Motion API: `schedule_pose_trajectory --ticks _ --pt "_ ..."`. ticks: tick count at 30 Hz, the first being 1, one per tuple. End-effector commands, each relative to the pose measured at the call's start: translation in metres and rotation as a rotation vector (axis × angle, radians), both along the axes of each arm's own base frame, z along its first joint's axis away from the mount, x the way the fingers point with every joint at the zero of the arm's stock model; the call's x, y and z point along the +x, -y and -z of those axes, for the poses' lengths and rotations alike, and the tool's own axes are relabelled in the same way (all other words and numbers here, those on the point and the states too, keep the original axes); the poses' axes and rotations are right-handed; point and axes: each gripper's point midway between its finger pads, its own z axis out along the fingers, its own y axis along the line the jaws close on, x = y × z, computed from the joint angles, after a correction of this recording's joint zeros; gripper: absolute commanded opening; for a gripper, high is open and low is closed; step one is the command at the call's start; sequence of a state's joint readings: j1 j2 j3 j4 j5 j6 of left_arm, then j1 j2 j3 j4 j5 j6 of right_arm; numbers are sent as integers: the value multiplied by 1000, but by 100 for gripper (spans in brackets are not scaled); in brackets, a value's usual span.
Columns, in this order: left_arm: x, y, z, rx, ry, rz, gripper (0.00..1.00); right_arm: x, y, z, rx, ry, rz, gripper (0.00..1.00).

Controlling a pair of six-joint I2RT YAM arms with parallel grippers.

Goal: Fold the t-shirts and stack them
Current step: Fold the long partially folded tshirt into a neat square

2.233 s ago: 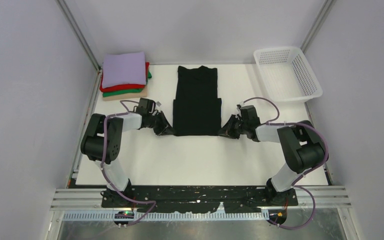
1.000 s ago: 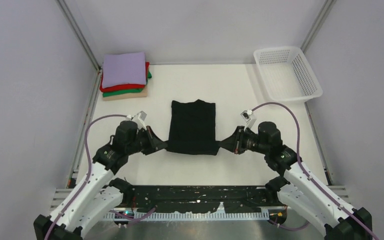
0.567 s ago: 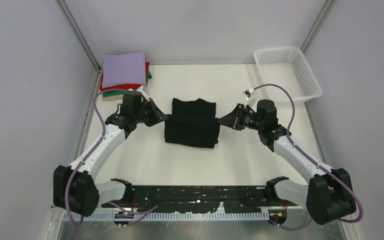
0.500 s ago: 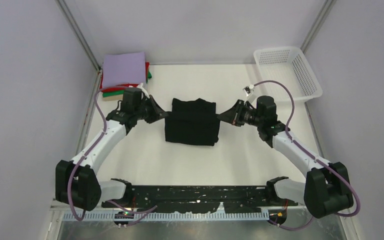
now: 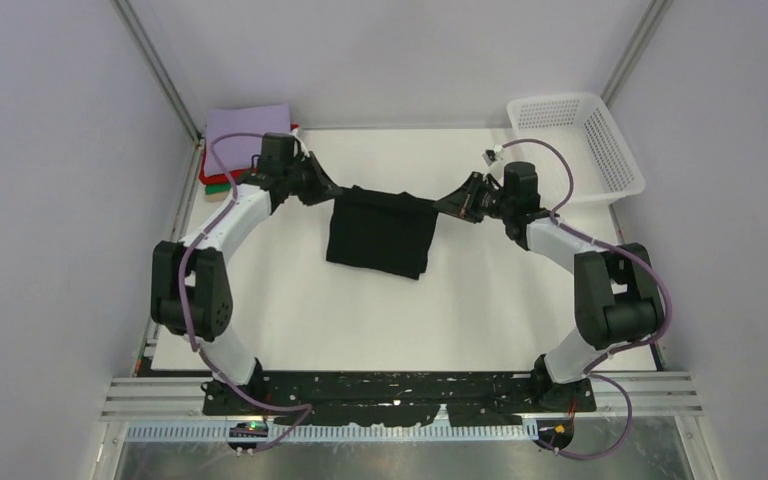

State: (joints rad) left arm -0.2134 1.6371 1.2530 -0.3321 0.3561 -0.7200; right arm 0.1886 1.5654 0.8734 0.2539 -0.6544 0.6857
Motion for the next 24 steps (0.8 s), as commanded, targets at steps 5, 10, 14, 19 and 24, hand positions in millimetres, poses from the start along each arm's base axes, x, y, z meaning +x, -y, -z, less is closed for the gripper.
schedule_pose_trajectory --ticks 5,10,14,19,24 --pt "74 14 -8 -14 55 48 0 60 17 4 -12 43 79 5" --pt "101 21 25 -9 -9 58 0 86 26 30 -46 -1 112 5" --pt "122 31 37 -43 -36 70 0 104 33 51 -54 -33 149 5" --pt "146 38 58 -68 -75 51 0 127 37 74 -81 -61 170 9" --pt "160 41 56 -81 -81 37 31 139 37 67 -95 -30 160 46"
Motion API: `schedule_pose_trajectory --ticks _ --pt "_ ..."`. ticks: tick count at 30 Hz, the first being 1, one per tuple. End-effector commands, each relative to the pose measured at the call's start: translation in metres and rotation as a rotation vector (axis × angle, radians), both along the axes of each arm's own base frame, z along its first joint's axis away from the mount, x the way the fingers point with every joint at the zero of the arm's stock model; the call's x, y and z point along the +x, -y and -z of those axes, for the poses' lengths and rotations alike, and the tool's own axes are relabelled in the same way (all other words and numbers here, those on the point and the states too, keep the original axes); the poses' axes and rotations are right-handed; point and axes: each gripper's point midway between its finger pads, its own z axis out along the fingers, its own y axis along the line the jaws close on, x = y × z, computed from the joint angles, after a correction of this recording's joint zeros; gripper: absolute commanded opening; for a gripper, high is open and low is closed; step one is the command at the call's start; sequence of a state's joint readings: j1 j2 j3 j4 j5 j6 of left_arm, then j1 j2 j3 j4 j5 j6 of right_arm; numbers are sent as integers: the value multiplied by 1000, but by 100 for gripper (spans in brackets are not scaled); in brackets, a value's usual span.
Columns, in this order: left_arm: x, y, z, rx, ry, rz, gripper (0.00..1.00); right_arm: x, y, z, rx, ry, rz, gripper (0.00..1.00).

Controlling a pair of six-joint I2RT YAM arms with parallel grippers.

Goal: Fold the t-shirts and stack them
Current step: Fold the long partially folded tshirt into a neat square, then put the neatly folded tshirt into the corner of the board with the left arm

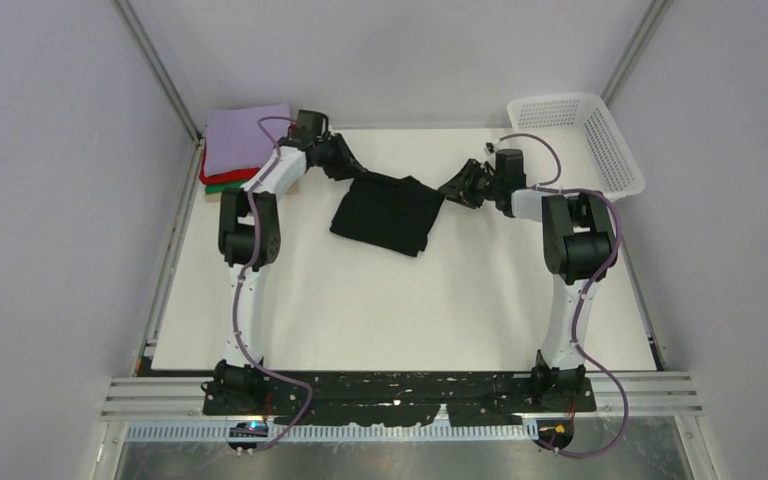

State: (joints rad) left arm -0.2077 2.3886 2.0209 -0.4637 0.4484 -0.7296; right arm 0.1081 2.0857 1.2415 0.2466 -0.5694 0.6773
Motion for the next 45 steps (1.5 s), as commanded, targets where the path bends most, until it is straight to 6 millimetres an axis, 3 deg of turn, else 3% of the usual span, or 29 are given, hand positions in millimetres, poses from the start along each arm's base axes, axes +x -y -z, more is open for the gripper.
schedule_pose_trajectory --ticks 1,3,4,5,6,7,8,9,10,11,14,16,20,23,26,29,30,33,38,39,45 --pt "17 -1 -37 -39 58 -23 36 24 7 -36 -44 114 3 52" --pt "18 -3 -48 -31 78 -34 58 22 10 -47 -75 125 -6 70" --pt "15 -4 -60 -33 95 -33 72 20 10 -59 -86 149 -13 92" --pt "11 -4 -68 -36 104 -30 85 13 10 -59 -88 137 -21 98" --pt "5 -4 -73 -39 106 -26 93 8 8 -74 -84 164 -32 97" --pt "-2 -2 -81 -45 118 -17 98 -3 4 -71 -84 151 -45 96" --pt "-11 1 -85 -51 121 -6 99 -11 1 -88 -74 181 -59 96" --pt "-21 5 -89 -56 124 7 99 -25 -7 -83 -70 166 -85 96" --pt "-32 9 -92 -62 127 22 100 -35 -14 -97 -55 191 -114 95" --pt "-44 14 -91 -70 123 38 100 -51 -28 -93 -38 173 -151 95" --pt "-75 26 -91 -119 114 88 99 -94 -72 -110 69 178 -288 95" --pt "-92 32 -79 -169 81 118 100 -115 -100 -116 189 205 -365 95" --pt "-104 40 -56 -209 19 135 100 -124 -132 -118 347 172 -416 95" --pt "-109 42 -31 -207 -51 136 100 -109 -137 -87 353 114 -372 95" --pt "-118 38 -5 -181 -125 119 100 -103 -130 -41 271 42 -307 95" --pt "-130 32 9 -157 -164 112 100 -115 -114 2 158 -59 -249 95" --pt "-135 31 12 -152 -175 112 100 -119 -110 6 132 -56 -253 95" --pt "-149 25 16 -132 -185 110 100 -149 -95 31 54 -146 -259 95" --pt "-189 17 21 -96 -204 138 99 -197 -80 39 -16 -202 -327 95" --pt "-201 16 23 -87 -211 148 99 -212 -76 47 -33 -233 -346 96" --pt "-285 6 31 -35 -234 210 99 -280 -72 47 -36 -289 -461 95"
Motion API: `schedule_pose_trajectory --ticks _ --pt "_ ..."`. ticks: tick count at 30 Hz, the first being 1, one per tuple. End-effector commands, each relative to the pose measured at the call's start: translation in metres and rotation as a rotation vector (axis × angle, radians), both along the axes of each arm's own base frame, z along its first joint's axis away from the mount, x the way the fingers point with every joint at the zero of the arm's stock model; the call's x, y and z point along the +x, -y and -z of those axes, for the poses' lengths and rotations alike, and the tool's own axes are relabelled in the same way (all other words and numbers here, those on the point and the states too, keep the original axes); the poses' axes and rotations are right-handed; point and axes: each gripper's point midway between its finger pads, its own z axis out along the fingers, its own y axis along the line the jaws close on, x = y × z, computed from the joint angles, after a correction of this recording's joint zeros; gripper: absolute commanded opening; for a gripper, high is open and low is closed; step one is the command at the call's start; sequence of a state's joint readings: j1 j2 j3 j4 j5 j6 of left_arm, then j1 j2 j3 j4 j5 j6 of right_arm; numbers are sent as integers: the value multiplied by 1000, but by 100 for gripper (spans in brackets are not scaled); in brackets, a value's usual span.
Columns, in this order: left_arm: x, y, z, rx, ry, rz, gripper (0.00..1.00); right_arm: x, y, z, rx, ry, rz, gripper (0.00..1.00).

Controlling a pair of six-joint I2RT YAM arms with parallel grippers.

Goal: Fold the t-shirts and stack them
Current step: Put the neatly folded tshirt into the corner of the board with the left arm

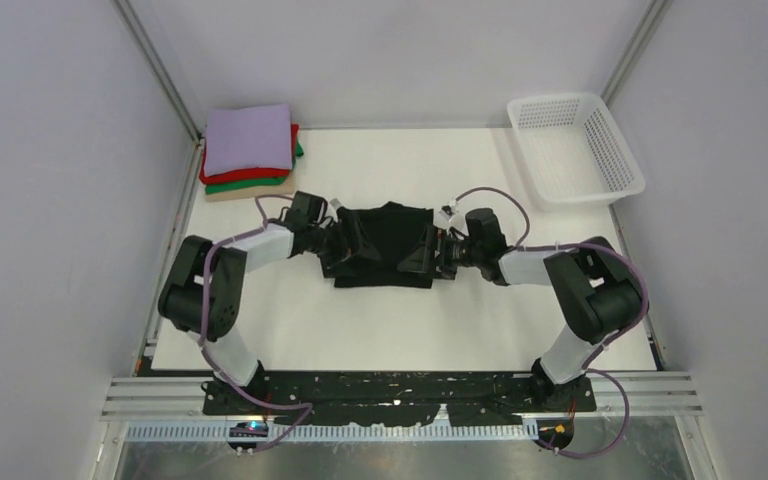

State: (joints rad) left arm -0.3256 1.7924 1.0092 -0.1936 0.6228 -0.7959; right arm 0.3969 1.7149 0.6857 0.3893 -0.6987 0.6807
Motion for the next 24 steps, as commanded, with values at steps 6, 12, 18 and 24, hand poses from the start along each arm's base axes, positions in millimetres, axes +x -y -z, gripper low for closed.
schedule_pose_trajectory --ticks 6,12,18,24 --pt "-86 -20 -19 103 106 45 99 -98 18 2 -116 -79 -155 95" --pt "-69 -48 -33 266 241 -36 99 -78 13 -61 -62 166 -149 95" --pt "-35 -46 -23 368 237 33 99 -54 32 -93 -70 314 -30 96" --pt "-17 -40 8 421 162 94 94 -51 57 -86 -51 266 54 96"
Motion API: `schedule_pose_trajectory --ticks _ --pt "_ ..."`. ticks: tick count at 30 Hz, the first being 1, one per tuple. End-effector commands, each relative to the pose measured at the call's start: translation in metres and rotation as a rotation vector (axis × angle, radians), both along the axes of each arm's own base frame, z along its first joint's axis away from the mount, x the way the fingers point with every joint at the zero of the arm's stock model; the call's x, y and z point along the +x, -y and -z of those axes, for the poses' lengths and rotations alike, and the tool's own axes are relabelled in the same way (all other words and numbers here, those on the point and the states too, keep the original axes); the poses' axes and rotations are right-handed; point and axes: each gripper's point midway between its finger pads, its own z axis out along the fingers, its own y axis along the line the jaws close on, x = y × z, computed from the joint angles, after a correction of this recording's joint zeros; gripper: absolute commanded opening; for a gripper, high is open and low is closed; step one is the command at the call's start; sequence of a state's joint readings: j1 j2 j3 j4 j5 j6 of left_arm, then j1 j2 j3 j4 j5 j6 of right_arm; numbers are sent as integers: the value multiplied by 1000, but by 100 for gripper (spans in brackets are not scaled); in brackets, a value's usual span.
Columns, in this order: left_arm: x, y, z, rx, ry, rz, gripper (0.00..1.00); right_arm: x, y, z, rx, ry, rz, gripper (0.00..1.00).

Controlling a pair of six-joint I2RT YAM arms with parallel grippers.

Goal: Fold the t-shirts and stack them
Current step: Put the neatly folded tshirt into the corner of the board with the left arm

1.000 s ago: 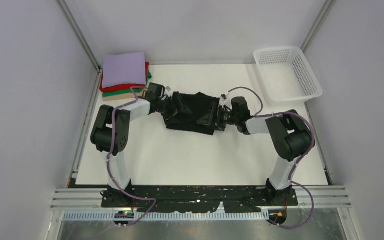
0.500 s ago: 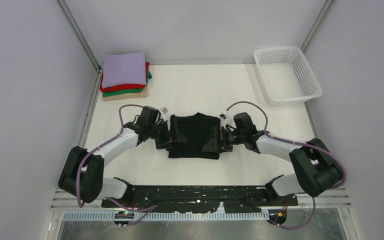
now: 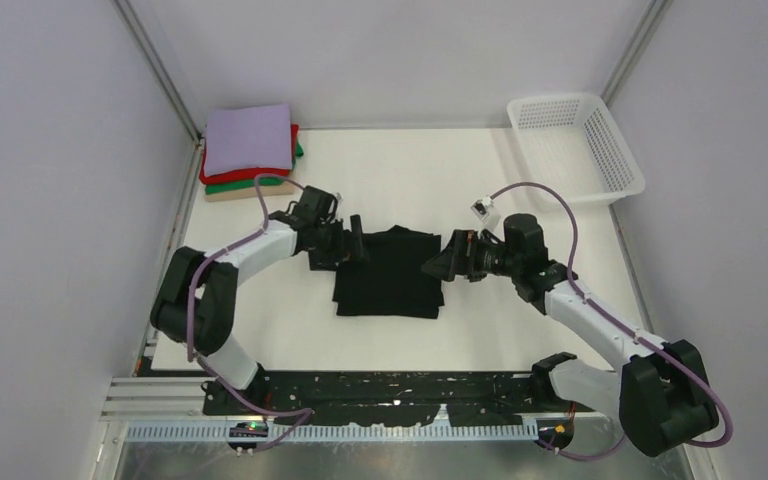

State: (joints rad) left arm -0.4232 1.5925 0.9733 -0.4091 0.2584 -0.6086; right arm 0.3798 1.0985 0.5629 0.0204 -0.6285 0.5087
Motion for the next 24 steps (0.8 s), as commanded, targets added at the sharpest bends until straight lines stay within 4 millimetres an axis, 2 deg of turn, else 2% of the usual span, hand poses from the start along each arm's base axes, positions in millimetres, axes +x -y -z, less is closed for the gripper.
schedule_pose_trajectory --ticks 1,5,14,18,21,22,24 --pt "9 -4 20 77 -41 43 88 5 17 1 15 -4 60 95" --pt "6 -6 35 144 -77 50 81 5 24 3 17 -5 82 96" --pt "-2 6 59 173 -152 58 60 8 29 3 16 -11 77 95" --pt "-4 4 67 255 -179 49 38 9 30 4 18 -17 77 96" --pt "-2 -1 67 321 -181 38 13 6 33 8 5 -33 79 95" --pt "1 -3 66 340 -177 31 2 6 34 8 3 -32 84 95" --pt "6 -10 61 387 -158 20 0 6 37 8 -4 -23 88 95"
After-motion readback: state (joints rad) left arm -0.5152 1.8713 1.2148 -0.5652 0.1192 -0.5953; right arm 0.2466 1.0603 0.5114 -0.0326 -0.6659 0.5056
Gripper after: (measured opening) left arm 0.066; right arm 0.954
